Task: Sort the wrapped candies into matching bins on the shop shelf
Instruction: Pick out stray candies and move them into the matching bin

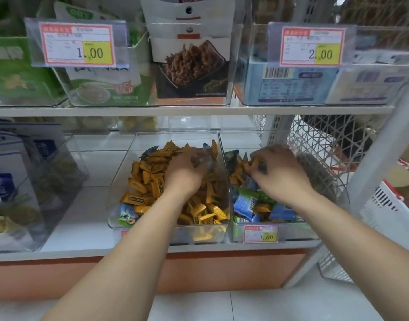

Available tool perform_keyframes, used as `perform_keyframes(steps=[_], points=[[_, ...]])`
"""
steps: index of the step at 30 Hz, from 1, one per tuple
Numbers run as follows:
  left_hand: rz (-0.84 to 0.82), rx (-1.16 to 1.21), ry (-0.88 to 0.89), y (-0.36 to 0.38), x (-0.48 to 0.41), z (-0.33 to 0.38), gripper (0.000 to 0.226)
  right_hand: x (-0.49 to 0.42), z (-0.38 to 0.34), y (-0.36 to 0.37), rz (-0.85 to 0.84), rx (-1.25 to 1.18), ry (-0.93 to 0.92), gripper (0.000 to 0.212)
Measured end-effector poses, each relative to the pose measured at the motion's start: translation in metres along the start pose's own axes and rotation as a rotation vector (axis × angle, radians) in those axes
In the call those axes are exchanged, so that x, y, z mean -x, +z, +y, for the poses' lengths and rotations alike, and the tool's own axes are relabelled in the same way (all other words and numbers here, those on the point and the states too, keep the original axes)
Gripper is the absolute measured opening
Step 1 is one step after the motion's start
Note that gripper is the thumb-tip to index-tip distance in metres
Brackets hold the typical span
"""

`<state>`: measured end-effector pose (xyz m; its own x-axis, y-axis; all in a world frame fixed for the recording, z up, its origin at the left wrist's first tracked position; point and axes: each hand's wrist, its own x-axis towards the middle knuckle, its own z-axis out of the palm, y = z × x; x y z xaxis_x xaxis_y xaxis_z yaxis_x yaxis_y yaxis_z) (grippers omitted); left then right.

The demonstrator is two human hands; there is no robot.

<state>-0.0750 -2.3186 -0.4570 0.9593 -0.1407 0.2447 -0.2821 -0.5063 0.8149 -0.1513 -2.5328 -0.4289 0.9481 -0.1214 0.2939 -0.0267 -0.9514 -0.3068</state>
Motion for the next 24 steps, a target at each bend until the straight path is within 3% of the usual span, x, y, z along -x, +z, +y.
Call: perform_keyframes(steps=[5,9,12,15,20,24], points=[[-0.032,0.042,0.021,-0.073,0.023,-0.005,0.033,0.004,-0.062,0.008,-0.057,-0.312,-0.177,0.016],[0.016,-0.063,-0.022,-0.13,0.045,-0.026,0.012,0.003,-0.125,0.03,-0.236,-0.457,-0.287,0.01],[0.057,-0.161,-0.007,-0.164,0.054,-0.041,0.011,0.001,-0.166,0.058,-0.413,-0.507,-0.35,0.021],[0.085,-0.128,-0.053,-0.187,0.061,-0.056,0.022,-0.001,-0.198,0.089,-0.53,-0.455,-0.401,0.033],[0.094,-0.025,-0.08,-0.2,0.068,-0.067,0.017,-0.021,-0.208,0.104,-0.591,-0.179,-0.517,0.037],[0.061,0.017,-0.103,-0.203,0.072,-0.068,0.021,-0.028,-0.208,0.109,-0.624,0.014,-0.503,0.062]])
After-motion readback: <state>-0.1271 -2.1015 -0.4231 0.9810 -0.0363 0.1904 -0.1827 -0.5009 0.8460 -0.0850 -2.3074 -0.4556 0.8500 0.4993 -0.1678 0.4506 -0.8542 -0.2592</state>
